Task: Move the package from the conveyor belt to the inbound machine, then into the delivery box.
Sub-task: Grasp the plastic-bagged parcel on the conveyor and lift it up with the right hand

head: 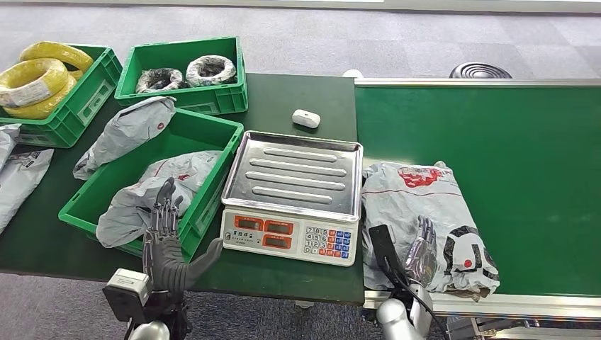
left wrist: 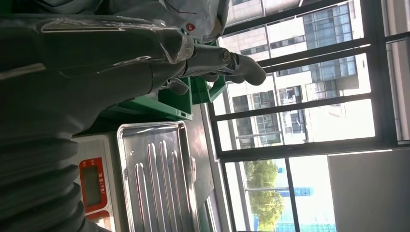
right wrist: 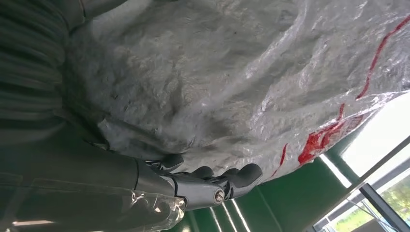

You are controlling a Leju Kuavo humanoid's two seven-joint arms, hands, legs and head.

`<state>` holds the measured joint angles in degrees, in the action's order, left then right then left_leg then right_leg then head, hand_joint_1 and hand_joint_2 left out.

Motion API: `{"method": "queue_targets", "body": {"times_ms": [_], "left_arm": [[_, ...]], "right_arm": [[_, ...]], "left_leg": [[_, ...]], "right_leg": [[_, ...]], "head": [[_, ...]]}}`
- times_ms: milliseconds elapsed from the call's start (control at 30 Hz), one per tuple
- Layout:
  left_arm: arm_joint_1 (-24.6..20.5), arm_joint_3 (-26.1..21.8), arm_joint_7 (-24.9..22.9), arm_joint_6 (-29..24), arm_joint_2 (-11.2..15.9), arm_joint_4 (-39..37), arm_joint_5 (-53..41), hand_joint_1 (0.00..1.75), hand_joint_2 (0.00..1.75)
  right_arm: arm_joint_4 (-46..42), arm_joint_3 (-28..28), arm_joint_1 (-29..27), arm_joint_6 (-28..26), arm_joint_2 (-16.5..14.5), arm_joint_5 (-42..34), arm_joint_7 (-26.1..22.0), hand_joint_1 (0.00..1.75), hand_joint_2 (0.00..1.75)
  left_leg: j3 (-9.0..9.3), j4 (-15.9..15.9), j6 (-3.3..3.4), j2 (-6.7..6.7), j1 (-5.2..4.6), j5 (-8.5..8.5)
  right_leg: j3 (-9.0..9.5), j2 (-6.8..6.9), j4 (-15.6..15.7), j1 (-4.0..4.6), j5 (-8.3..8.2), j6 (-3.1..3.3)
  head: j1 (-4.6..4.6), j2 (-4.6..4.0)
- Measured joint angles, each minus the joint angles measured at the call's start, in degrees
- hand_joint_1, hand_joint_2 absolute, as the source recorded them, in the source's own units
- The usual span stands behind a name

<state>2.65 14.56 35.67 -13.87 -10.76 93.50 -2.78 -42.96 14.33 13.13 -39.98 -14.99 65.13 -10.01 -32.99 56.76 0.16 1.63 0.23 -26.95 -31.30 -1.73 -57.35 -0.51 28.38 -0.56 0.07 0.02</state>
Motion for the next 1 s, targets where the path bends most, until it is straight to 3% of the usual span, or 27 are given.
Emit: {"method": "queue_targets", "body": {"times_ms": [200,233,267,367,400,667,733,867,1000], "left_arm": [[-1.1,-0.4,0.0,0.4,-0.1,-0.9,0.9,0.00,1.75],[-1.4,-0.4,0.0,0.5,-0.1,-1.2,0.9,0.00,1.75],[-1.6,-0.5,0.0,0.5,-0.1,-1.3,1.0,0.00,1.75],[-2.2,-0.6,-0.1,0.7,-0.1,-1.8,1.1,0.00,1.75],[-2.4,-0.6,-0.1,0.8,-0.2,-1.9,1.1,0.00,1.75],[-3.8,-0.9,-0.8,1.7,-0.4,-2.8,0.9,0.00,1.75],[-3.9,-1.0,-0.9,1.8,-0.6,-2.8,0.6,0.00,1.75],[-4.0,-1.4,-1.0,1.8,-0.8,-2.9,0.4,0.00,1.75],[-4.2,-1.7,-1.0,1.8,-0.8,-3.0,0.3,0.00,1.75]], "right_arm": [[8.1,5.5,3.2,0.0,1.6,4.8,6.8,0.00,1.75],[9.8,6.3,3.8,-0.1,2.2,5.4,8.1,0.07,1.75],[11.3,7.0,4.4,-0.1,2.6,5.8,9.1,0.27,1.75],[14.9,8.7,6.3,-0.3,3.5,6.4,10.9,1.28,1.75],[15.9,9.1,6.8,-0.3,3.7,6.5,11.3,1.45,1.75],[22.3,10.6,10.4,-0.3,6.2,8.8,16.3,1.73,1.75],[22.7,11.0,10.7,-0.3,6.5,8.4,15.2,1.75,1.75],[22.7,12.5,10.5,-0.4,6.5,6.8,8.4,1.75,1.75],[22.7,13.3,10.5,-0.4,6.2,6.6,6.7,1.75,1.75]], "left_leg": [[0.02,0.0,0.00,0.02,0.00,0.01],[0.04,0.0,0.01,0.02,0.00,0.01],[0.08,0.0,0.01,0.01,0.00,0.00],[0.29,0.0,0.06,0.02,0.00,-0.05],[0.35,0.0,0.08,0.04,0.00,-0.07],[1.04,0.0,0.24,0.12,0.04,-0.13],[1.20,0.0,0.32,0.13,0.06,-0.19],[1.18,0.0,0.36,0.06,0.04,-0.23],[1.16,0.0,0.38,0.05,0.04,-0.26]], "right_leg": [[0.03,0.01,0.0,-0.01,0.00,0.00],[0.05,0.00,0.0,-0.02,-0.01,-0.01],[0.06,0.00,0.0,-0.02,0.00,-0.01],[0.21,0.01,0.0,-0.02,0.05,-0.04],[0.28,0.03,0.1,-0.02,0.09,-0.05],[1.19,0.12,0.4,0.00,0.14,-0.11],[1.42,0.15,0.5,0.02,0.16,-0.13],[1.43,0.14,0.5,0.01,0.13,-0.18],[1.37,0.13,0.5,0.02,0.13,-0.20]], "head": [[0.01,0.01],[0.01,0.01],[0.01,0.01],[0.00,0.00],[0.00,0.00],[0.01,0.00],[0.02,0.00],[0.02,0.00],[0.01,0.01]]}}
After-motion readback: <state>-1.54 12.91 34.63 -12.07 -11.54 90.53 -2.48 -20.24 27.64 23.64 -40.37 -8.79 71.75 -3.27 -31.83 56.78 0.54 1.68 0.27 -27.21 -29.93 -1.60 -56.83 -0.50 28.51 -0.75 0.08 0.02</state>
